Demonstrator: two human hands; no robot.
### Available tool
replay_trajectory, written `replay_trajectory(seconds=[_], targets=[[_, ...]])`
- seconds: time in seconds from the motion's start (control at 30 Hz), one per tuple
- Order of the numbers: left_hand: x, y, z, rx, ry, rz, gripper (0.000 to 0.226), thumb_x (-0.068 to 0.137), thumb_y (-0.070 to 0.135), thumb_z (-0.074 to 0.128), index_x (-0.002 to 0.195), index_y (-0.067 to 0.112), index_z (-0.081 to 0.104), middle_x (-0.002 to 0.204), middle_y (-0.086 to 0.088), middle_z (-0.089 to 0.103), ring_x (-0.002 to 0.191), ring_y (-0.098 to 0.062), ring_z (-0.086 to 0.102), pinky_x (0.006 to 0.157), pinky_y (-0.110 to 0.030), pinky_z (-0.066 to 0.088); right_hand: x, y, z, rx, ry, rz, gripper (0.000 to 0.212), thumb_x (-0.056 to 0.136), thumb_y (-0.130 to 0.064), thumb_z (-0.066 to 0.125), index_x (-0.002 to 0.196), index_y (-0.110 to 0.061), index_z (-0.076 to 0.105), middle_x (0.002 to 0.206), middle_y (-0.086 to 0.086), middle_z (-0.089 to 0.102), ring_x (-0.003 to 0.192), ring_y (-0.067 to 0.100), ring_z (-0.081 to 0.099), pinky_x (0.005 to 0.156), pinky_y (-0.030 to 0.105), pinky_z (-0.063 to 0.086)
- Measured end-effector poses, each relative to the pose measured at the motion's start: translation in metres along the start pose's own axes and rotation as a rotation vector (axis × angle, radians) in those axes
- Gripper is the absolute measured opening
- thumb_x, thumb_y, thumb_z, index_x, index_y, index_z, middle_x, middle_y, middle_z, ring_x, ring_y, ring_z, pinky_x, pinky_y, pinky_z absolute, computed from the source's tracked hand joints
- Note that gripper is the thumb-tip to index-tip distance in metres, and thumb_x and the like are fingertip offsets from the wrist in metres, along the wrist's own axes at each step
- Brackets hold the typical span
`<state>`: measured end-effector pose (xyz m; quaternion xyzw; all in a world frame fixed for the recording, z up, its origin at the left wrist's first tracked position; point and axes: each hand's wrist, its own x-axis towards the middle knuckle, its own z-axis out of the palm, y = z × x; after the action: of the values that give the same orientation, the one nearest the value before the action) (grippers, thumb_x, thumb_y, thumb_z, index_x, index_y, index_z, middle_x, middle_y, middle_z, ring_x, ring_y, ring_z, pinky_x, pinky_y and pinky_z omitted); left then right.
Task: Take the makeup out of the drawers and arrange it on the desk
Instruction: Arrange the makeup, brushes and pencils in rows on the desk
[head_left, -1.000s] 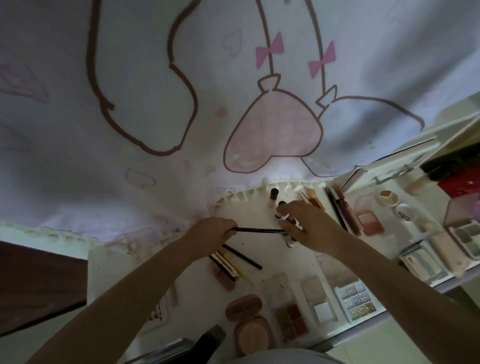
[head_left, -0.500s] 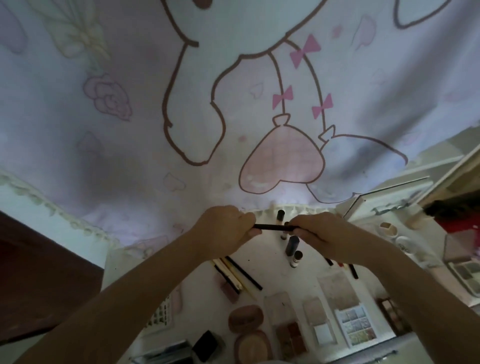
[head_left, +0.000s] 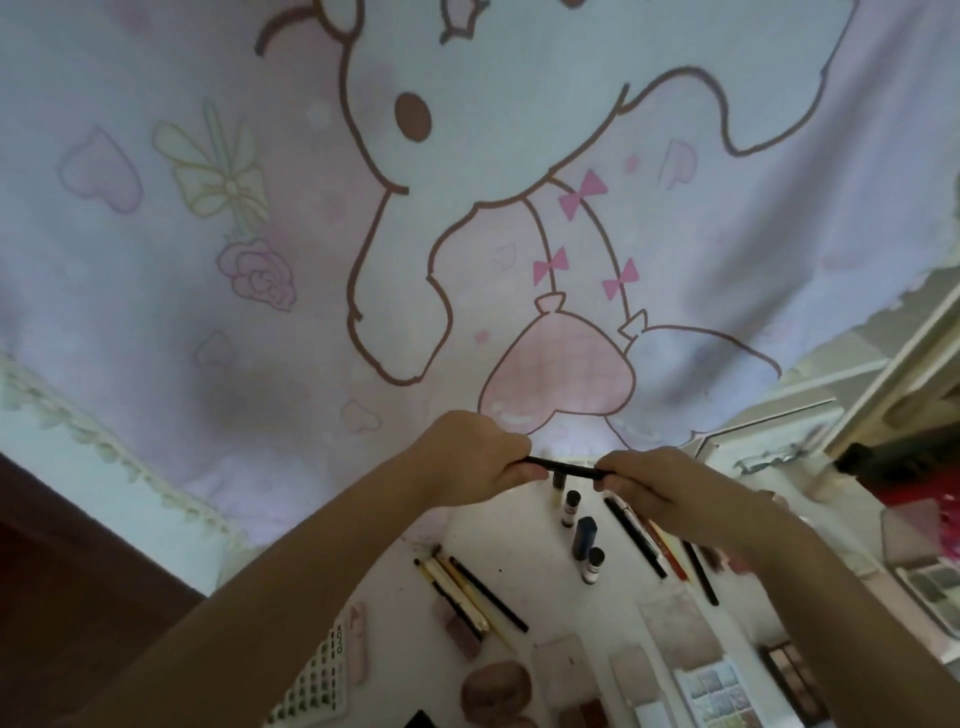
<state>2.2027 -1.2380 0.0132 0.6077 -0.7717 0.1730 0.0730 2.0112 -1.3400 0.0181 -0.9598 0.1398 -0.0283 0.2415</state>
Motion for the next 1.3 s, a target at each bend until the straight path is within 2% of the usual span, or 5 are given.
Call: replay_trajectory(seconds=[0.13, 0.23, 0.37, 0.7, 1.3], targets=[[-0.002, -0.031, -0.01, 0.02, -0.082, -0.163, 0.057, 0.079, 0.07, 0.019, 0.05, 0.022, 0.032, 0.044, 0.009, 0.03, 0.045, -0.01, 0.036, 0.041, -0.013, 0.011, -0.028, 0.02, -0.02, 0.061, 0.194, 0.082, 0.035, 0.076, -0.057, 0.025, 0.078, -0.034, 0.051, 0.051, -0.003, 0.05, 0.057, -0.003, 0.053, 0.054, 0.011, 0.038], [-0.018, -0.059, -0.024, -0.036, -0.117, -0.369, 0.079, 0.043, 0.09, -0.02, 0.053, 0.024, 0.023, 0.047, 0.01, 0.03, 0.042, -0.005, 0.032, 0.042, -0.02, 0.016, -0.057, 0.036, -0.037, 0.207, 0.39, 0.164, 0.046, 0.065, -0.069, 0.034, 0.079, -0.031, 0.054, 0.058, -0.026, 0.06, 0.058, -0.003, 0.057, 0.053, 0.008, 0.041], [0.001, -0.039, -0.023, -0.192, -0.037, -0.271, 0.069, 0.056, 0.089, -0.011, 0.05, 0.027, 0.019, 0.044, 0.013, 0.025, 0.04, 0.003, 0.024, 0.042, -0.017, 0.015, -0.042, 0.026, -0.022, 0.206, 0.414, 0.117, 0.009, 0.085, -0.038, 0.045, 0.082, -0.041, 0.052, 0.053, -0.006, 0.056, 0.053, 0.008, 0.05, 0.048, 0.015, 0.034], [0.016, -0.012, -0.024, -0.181, -0.184, -0.355, 0.047, 0.093, 0.049, 0.038, 0.055, 0.024, 0.026, 0.052, 0.01, 0.034, 0.046, -0.002, 0.031, 0.045, -0.017, 0.021, -0.019, 0.003, -0.023, 0.273, 0.505, 0.065, 0.014, 0.089, -0.016, 0.048, 0.09, -0.019, 0.063, 0.06, 0.006, 0.053, 0.057, 0.009, 0.045, 0.053, 0.012, 0.036], [0.002, -0.008, -0.019, -0.204, -0.28, -0.395, 0.044, 0.094, 0.044, 0.037, 0.057, 0.022, 0.029, 0.051, 0.009, 0.032, 0.045, -0.004, 0.031, 0.046, -0.015, 0.022, -0.003, -0.003, -0.017, 0.09, 0.394, 0.014, 0.031, 0.084, -0.016, 0.044, 0.089, 0.006, 0.065, 0.071, 0.024, 0.062, 0.063, 0.026, 0.051, 0.062, 0.034, 0.042]])
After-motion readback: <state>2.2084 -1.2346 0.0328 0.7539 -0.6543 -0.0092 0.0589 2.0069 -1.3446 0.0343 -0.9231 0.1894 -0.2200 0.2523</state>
